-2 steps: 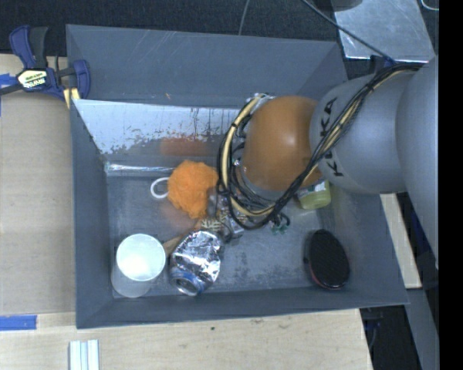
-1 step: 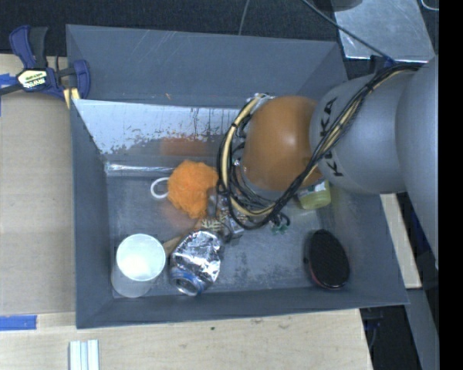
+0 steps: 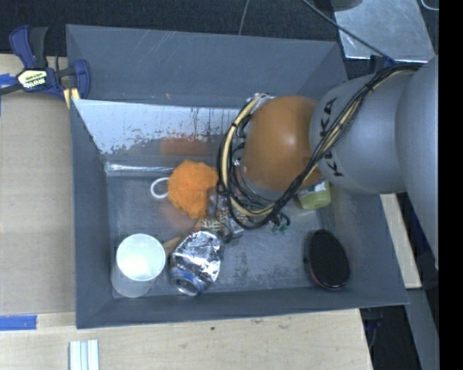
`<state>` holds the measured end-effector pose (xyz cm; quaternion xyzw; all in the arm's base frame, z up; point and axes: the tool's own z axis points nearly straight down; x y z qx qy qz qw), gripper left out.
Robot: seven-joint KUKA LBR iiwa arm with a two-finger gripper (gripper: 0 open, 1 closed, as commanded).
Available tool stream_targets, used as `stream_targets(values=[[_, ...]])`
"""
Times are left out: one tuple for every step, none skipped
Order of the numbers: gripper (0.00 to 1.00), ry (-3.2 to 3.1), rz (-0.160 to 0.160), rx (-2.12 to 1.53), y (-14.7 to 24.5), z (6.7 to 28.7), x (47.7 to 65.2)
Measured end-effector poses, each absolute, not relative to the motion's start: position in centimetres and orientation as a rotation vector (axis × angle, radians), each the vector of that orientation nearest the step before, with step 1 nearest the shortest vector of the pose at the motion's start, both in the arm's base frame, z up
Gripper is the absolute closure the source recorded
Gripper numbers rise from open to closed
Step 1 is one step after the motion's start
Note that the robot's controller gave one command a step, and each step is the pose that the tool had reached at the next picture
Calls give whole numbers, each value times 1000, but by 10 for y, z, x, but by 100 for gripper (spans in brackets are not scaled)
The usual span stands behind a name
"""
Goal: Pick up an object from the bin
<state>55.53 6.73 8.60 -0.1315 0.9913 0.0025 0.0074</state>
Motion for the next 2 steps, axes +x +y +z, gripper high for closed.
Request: stream_targets(values=[[100,2957,3,-998,92,91,613],[100,2841,-4,-1268,83,249,594]])
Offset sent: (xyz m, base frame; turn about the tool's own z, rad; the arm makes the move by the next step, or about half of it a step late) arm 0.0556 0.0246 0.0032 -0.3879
